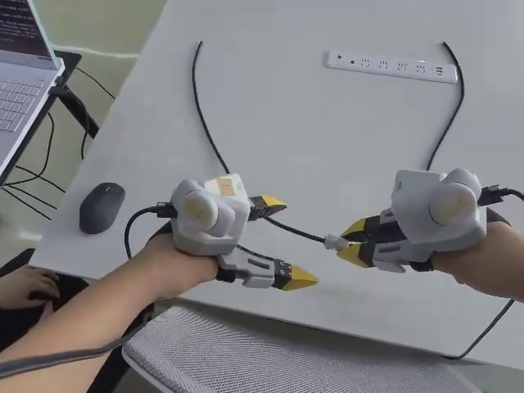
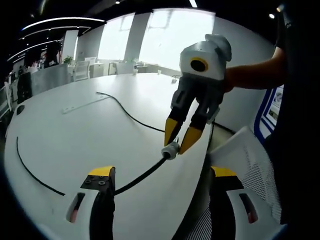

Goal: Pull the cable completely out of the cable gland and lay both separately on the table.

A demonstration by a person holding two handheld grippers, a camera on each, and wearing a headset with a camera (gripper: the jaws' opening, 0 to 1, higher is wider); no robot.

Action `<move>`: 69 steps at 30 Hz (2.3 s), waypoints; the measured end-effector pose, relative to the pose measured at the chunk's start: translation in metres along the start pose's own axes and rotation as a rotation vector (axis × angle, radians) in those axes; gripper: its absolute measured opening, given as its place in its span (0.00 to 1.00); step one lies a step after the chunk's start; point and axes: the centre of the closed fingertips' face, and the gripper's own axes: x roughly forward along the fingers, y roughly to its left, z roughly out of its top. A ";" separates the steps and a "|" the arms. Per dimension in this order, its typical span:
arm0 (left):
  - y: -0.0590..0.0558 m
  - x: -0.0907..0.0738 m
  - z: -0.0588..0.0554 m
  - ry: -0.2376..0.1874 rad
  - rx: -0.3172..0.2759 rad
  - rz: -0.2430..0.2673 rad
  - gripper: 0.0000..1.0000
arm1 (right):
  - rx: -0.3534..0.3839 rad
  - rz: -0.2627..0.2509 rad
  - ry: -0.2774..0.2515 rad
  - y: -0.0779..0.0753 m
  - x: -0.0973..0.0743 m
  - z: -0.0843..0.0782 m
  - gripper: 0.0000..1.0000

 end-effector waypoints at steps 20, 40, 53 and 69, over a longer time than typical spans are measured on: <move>-0.025 0.019 0.011 -0.041 -0.020 -0.135 0.49 | -0.193 0.011 0.010 0.018 -0.011 0.009 0.06; -0.030 0.022 0.014 -0.055 -0.021 -0.194 0.27 | -0.231 0.020 -0.002 0.016 -0.012 0.007 0.07; -0.031 0.022 0.014 -0.056 -0.018 -0.212 0.17 | -0.246 0.034 -0.017 0.020 -0.011 0.005 0.07; -0.034 0.020 0.015 -0.041 0.030 -0.209 0.15 | -0.249 0.060 -0.051 0.022 -0.012 0.006 0.07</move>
